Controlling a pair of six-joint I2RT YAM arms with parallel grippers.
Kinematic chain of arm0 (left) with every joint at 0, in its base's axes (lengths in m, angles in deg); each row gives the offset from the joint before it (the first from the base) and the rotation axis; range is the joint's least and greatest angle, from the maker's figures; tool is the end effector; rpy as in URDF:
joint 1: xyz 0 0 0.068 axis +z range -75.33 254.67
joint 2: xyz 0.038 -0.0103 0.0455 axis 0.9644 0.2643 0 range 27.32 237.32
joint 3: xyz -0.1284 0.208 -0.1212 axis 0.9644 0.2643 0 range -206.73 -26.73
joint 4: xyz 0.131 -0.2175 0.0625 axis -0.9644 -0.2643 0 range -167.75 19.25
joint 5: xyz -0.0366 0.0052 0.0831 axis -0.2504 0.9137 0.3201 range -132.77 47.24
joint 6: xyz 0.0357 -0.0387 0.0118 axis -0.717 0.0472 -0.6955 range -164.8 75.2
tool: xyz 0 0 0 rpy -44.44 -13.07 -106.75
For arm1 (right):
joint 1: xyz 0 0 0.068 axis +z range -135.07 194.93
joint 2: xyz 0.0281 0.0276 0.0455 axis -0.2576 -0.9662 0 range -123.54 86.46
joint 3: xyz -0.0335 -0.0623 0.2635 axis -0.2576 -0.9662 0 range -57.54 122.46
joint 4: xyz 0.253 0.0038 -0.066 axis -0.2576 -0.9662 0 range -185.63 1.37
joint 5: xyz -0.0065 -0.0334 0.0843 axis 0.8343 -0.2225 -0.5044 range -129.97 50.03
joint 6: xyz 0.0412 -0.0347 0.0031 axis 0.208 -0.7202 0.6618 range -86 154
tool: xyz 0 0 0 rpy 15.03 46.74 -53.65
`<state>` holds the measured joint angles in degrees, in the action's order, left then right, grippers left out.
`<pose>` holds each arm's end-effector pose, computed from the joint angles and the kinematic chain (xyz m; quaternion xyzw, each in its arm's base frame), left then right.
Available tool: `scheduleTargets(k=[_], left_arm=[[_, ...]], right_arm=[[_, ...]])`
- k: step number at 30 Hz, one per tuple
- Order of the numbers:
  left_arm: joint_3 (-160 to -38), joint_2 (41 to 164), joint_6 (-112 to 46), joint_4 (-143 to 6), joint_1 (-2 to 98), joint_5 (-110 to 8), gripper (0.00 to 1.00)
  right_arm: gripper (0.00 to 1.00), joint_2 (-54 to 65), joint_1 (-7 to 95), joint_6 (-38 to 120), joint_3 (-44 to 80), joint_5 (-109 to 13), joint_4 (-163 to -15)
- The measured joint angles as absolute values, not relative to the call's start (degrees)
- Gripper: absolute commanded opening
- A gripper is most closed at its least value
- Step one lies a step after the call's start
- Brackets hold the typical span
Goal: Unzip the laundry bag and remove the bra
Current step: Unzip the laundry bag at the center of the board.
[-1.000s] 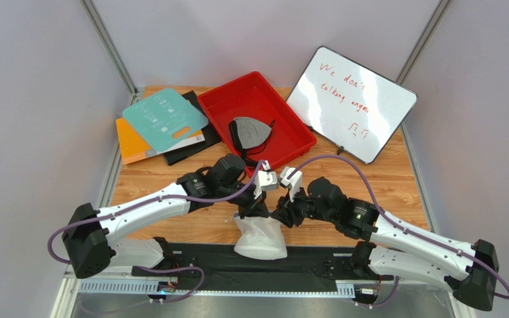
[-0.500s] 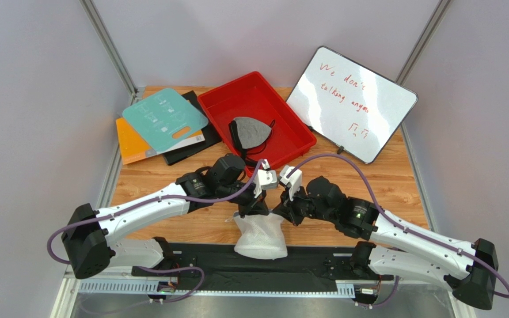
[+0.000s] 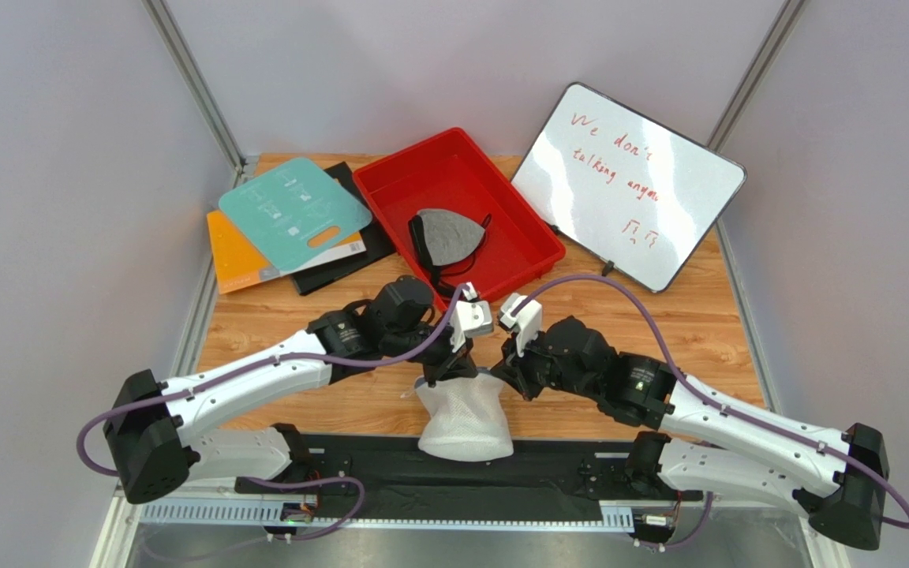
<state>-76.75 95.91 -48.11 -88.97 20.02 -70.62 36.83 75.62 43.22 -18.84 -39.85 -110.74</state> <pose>0.1365 -0.2212 0.2749 0.5148 0.7070 -0.3822 0.2985 0.0945 0.1681 0.2673 -0.3813 0.7920 0.2725 0.3914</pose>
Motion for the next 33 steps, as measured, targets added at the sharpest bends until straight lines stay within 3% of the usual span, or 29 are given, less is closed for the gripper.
scheduleTargets(k=[10, 13, 16, 18, 19, 33], left_arm=[[-74.6, 89.6, -48.0, -88.9, 20.0, -66.2, 0.0], [-74.5, 89.5, -47.9, -88.7, 20.0, -65.9, 0.33], [-74.5, 89.6, -47.4, -88.4, 20.0, -65.9, 0.5], [-74.6, 89.8, -47.3, -88.1, 20.0, -66.3, 0.54], [-74.7, 90.1, -47.0, -88.0, 20.0, -66.5, 0.63], [-79.6, 98.6, -46.5, -81.4, 20.0, -70.7, 0.67]], right_arm=[[0.0, 36.8, 75.6, 44.1, -18.8, -34.9, -112.2], [0.0, 36.8, 75.6, 44.4, -18.5, -34.0, -112.6], [0.0, 36.9, 75.6, 44.5, -17.9, -33.7, -113.6], [0.0, 37.1, 75.6, 44.5, -17.5, -33.6, -114.5], [0.0, 37.1, 75.6, 44.5, -17.4, -33.7, -114.8], [0.0, 40.8, 76.7, 44.7, -13.7, -35.3, -115.4]])
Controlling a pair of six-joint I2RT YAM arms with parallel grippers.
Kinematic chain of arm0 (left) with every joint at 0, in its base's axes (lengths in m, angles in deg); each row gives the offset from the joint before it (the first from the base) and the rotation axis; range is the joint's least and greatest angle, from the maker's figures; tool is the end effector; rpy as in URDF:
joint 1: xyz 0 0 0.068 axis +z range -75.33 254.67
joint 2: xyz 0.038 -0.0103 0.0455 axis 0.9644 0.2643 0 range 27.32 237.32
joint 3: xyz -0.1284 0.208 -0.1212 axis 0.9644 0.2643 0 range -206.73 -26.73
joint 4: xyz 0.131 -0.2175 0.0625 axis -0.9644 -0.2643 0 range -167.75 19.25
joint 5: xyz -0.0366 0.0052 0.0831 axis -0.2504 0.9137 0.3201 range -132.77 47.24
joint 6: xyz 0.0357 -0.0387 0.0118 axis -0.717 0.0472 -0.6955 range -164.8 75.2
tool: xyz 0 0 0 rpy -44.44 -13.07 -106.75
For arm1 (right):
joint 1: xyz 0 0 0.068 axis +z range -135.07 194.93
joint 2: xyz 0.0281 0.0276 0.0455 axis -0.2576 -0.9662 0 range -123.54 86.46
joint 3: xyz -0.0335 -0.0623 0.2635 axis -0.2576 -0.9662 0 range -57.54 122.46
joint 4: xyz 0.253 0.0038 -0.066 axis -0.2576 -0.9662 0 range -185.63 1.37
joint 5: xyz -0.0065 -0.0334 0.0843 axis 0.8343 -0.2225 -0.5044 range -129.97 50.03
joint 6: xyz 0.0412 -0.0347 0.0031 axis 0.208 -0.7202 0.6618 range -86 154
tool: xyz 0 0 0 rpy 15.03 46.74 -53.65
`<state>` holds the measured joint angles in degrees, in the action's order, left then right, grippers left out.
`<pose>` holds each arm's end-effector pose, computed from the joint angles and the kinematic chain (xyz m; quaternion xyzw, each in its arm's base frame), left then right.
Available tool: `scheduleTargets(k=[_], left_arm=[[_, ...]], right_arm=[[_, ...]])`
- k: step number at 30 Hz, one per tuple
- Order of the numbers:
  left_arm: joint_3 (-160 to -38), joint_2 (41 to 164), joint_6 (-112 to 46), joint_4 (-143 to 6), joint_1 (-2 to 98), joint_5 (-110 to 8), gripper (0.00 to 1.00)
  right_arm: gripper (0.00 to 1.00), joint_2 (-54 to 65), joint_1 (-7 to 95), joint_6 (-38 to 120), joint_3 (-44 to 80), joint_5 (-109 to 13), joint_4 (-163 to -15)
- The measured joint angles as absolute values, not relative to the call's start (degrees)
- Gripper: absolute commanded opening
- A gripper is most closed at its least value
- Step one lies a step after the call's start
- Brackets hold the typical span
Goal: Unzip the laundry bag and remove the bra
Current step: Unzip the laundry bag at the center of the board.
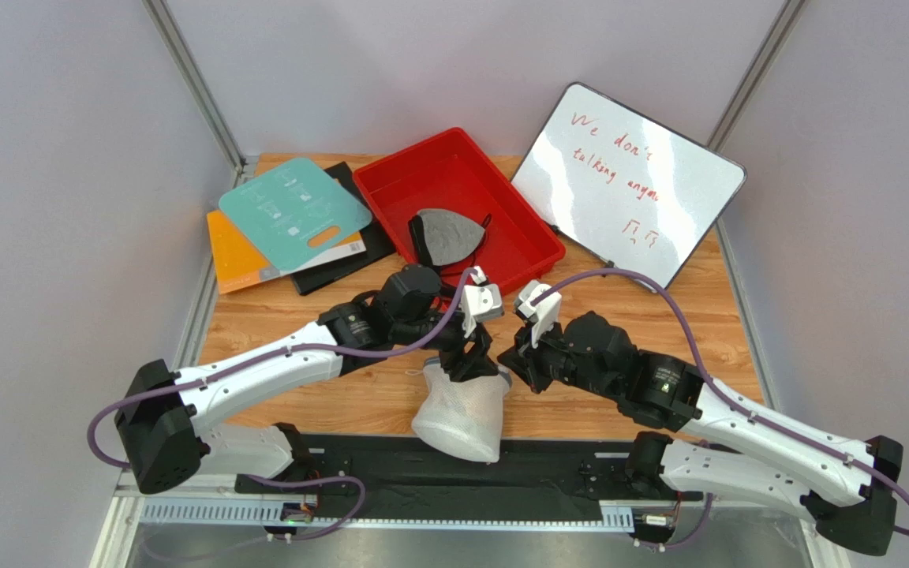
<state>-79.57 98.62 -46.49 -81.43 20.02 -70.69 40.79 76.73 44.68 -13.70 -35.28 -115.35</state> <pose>0.1477 -0.2371 0.2915 0.5028 0.6800 -0.4054 0.3471 0.0870 0.1559 0.3021 -0.3518 0.7838 0.2735 0.4325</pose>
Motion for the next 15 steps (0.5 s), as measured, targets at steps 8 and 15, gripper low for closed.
scheduleTargets(k=[8, 15], left_arm=[[-78.4, 100.4, -46.0, -78.7, 20.0, -72.5, 0.67], [-76.3, 101.8, -45.7, -78.2, 20.0, -72.9, 0.67]], right_arm=[[0.0, 42.1, 76.8, 45.2, -14.4, -35.2, -115.5], [0.0, 43.9, 76.8, 46.2, -16.2, -34.3, -115.8]])
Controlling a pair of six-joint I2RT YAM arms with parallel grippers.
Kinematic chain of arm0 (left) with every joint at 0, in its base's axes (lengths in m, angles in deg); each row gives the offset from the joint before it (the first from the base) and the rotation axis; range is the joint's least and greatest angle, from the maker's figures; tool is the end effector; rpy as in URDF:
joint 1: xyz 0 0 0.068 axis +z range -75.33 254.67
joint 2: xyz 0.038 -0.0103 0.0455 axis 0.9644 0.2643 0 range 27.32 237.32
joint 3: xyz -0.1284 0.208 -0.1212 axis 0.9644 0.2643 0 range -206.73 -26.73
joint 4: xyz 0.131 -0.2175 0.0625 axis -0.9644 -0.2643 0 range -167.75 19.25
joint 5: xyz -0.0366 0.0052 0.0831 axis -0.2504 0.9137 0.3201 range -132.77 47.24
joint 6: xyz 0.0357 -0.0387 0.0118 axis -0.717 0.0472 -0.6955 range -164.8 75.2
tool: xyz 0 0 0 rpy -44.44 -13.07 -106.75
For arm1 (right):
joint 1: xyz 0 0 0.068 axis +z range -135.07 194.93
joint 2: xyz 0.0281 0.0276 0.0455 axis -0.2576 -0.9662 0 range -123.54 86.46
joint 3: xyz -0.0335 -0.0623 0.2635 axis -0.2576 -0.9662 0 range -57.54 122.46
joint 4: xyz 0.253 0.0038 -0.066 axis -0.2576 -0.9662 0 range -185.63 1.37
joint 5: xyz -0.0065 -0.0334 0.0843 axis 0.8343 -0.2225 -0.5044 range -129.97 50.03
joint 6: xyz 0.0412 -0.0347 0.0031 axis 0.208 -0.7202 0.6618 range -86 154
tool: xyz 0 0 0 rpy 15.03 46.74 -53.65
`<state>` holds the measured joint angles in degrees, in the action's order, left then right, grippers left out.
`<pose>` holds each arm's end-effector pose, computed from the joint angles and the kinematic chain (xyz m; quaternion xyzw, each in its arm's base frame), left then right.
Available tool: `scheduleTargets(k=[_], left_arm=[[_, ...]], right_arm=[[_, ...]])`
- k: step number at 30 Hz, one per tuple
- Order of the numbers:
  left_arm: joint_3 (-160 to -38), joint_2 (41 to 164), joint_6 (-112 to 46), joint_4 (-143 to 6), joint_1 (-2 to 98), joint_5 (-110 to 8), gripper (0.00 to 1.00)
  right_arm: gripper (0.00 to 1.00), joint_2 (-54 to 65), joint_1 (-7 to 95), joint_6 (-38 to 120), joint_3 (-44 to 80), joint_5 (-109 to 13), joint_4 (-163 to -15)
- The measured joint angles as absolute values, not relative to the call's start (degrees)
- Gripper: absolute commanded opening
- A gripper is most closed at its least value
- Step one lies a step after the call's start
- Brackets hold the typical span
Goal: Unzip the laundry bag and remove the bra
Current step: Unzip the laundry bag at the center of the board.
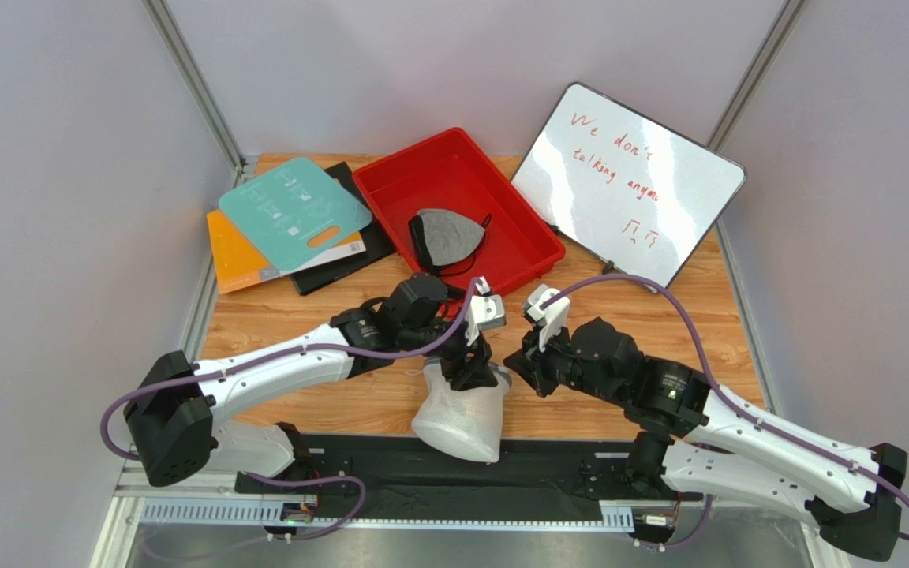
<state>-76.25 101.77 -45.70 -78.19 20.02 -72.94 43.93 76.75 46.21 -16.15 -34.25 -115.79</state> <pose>0.1504 -0.2430 0.2628 0.5053 0.6901 -0.4138 0.3119 0.0825 0.1464 0.2952 -0.3366 0.7890 0.2742 0.4347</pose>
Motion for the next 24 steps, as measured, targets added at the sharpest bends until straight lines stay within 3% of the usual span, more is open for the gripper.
scheduleTargets(k=[2, 3, 4, 5, 8, 11, 15, 18, 24], left_arm=[[-75.6, 101.8, -45.5, -78.2, 20.0, -72.9, 0.61], [-75.4, 101.9, -45.4, -78.2, 20.0, -72.9, 0.43], [-75.0, 101.9, -45.3, -78.1, 20.0, -72.9, 0.35], [-74.8, 102.0, -45.1, -78.1, 20.0, -72.9, 0.19], [-73.8, 102.1, -45.0, -77.6, 20.0, -72.9, 0.0], [-73.0, 101.8, -44.9, -77.1, 20.0, -72.7, 0.0], [-71.7, 99.5, -44.9, -76.8, 20.1, -72.8, 0.0], [-70.3, 96.5, -44.9, -76.6, 20.8, -73.9, 0.0], [-68.9, 91.9, -44.0, -75.3, 23.9, -79.1, 0.0]], right_arm=[[0.0, 44.0, 76.8, 46.2, -16.3, -34.1, -115.8], [0.0, 44.0, 76.8, 46.2, -16.3, -34.0, -115.8], [0.0, 44.0, 76.8, 46.2, -16.4, -33.9, -115.8], [0.0, 44.0, 76.8, 46.2, -16.4, -33.8, -115.8], [0.01, 44.0, 76.8, 46.3, -16.5, -33.6, -115.7], [0.12, 44.0, 76.8, 46.4, -16.9, -33.6, -115.7], [0.38, 44.0, 76.8, 46.4, -17.4, -34.8, -115.8], [0.47, 44.0, 76.8, 46.0, -17.5, -37.7, -115.1], [0.51, 43.2, 76.8, 45.3, -18.3, -42.9, -113.7]])
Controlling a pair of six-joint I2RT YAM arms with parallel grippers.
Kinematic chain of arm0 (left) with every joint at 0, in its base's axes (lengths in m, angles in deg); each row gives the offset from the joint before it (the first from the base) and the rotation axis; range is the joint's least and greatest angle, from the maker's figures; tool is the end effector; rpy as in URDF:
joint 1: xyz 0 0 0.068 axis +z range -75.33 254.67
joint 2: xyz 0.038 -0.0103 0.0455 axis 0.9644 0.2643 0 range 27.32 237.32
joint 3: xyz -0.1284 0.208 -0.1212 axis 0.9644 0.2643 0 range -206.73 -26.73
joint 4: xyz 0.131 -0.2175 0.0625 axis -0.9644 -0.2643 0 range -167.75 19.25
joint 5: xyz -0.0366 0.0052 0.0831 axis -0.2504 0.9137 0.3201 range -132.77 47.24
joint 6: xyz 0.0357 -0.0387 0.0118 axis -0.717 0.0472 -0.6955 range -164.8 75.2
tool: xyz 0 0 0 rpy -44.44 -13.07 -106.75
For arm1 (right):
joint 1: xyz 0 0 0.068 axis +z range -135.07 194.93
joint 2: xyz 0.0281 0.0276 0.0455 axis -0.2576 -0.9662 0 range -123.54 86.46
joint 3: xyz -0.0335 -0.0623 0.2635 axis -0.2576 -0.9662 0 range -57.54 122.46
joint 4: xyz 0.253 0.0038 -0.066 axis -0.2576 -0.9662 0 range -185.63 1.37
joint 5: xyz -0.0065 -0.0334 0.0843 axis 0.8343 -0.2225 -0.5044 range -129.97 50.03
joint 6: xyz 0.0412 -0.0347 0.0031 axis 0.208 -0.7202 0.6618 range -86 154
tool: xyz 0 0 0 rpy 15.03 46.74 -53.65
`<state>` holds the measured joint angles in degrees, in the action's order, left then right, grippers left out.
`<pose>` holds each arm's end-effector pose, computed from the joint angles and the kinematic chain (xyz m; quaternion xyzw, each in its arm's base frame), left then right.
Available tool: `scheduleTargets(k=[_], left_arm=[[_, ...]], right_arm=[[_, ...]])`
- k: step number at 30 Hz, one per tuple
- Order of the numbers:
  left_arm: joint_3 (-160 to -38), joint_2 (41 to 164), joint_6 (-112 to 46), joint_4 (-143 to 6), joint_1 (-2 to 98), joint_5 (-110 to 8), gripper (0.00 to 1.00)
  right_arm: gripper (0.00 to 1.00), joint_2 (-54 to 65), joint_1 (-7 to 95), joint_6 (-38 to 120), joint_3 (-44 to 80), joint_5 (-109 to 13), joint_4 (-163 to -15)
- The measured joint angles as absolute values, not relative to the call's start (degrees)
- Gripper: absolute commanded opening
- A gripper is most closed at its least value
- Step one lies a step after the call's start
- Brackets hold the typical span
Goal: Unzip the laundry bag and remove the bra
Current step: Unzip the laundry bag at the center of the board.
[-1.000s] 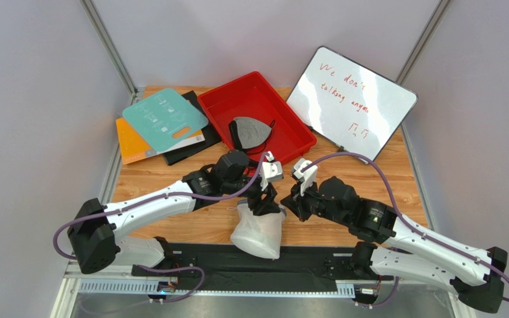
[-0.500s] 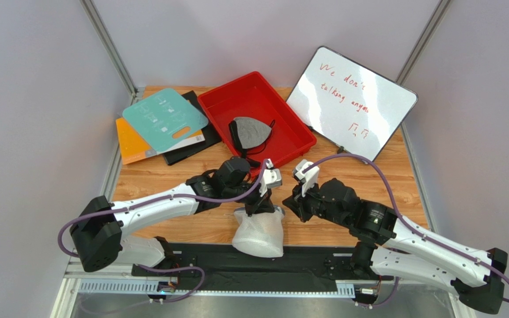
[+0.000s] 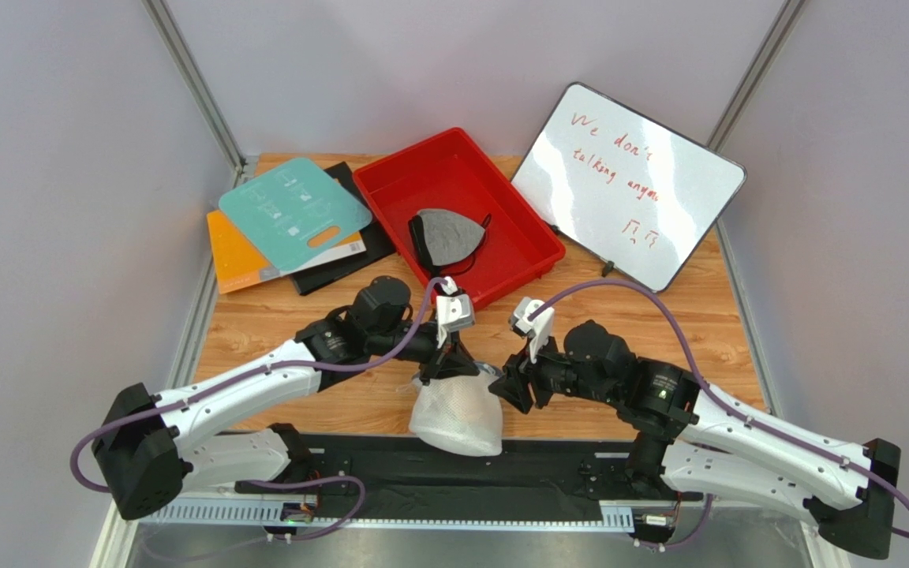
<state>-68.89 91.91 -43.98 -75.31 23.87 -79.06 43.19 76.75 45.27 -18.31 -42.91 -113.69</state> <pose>0.1401 -0.2052 0.2673 0.4898 0.6656 -0.4553 0.3314 0.0797 0.1526 0.2837 -0.3798 0.7737 0.3195 0.3938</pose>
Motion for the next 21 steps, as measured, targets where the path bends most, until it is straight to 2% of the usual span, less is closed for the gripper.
scheduleTargets(k=[6, 15, 21], left_arm=[[-68.9, 91.0, -43.6, -74.9, 24.4, -82.2, 0.0], [-68.9, 90.9, -43.4, -75.2, 24.5, -83.9, 0.0], [-68.9, 90.9, -43.4, -75.3, 24.5, -84.5, 0.0]], right_arm=[[0.51, 42.4, 76.8, 44.4, -18.5, -45.5, -111.9], [0.51, 41.5, 76.8, 42.8, -18.5, -43.2, -111.5], [0.44, 40.4, 76.8, 42.2, -18.5, -42.4, -111.5]])
